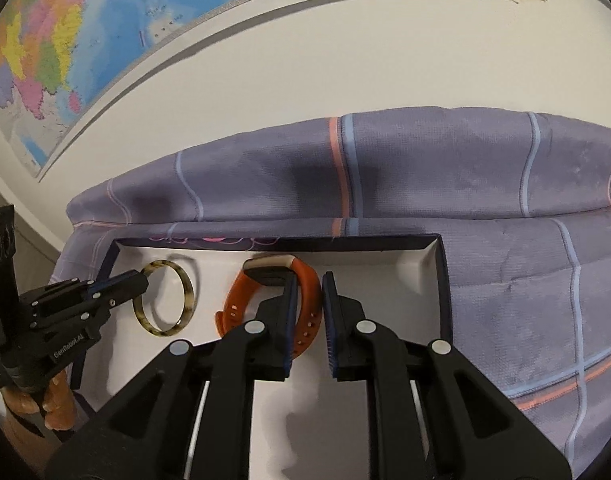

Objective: Organize jewelry
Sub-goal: 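Carry the watch band with the right tool into the tray and open while the left tool places the bangle, then grasp the clear crystal bead strand with the right tool while the left tool moves to the green beads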

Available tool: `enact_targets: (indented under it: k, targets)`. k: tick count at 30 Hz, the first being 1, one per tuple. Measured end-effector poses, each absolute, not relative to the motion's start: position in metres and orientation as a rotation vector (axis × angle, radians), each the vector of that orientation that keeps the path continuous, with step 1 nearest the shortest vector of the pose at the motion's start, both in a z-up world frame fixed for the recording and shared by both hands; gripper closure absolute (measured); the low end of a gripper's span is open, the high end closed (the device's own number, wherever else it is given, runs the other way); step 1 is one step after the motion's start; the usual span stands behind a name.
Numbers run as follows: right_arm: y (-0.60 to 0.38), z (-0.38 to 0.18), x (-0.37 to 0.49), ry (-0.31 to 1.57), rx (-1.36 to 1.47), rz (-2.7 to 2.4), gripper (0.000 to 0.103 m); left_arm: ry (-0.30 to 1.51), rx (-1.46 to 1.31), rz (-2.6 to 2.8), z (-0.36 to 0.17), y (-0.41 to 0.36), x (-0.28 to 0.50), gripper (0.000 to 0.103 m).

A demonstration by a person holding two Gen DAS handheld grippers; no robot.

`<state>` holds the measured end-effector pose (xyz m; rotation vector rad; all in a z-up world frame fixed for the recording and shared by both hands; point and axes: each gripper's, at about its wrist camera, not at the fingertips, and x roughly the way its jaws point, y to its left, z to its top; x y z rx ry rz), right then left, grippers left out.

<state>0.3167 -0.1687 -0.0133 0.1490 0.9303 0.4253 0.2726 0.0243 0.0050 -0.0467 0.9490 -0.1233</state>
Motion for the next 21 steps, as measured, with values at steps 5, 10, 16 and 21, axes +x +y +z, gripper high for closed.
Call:
enact_targets:
  k: [5,10,16,21]
  targets:
    - [-0.177,-0.006,0.307,0.885,0.149,0.382,0.061,1.006,-0.053,-0.115,-0.003,0.025,0.285,0.095]
    - [-0.190,0.017,0.263,0.804,0.132,0.465,0.055,0.958,-0.049,-0.113,0.009,0.028,0.268,0.074]
    - [-0.204,0.031,0.186,0.758,0.049,0.629,0.053,0.836,0.011,-0.198,0.036,0.019,0.204,0.062]
    - [-0.202,0.012,0.125,0.805,-0.043,0.728,0.059,0.799,0.052,-0.294,0.038,0.003,0.147,0.057]
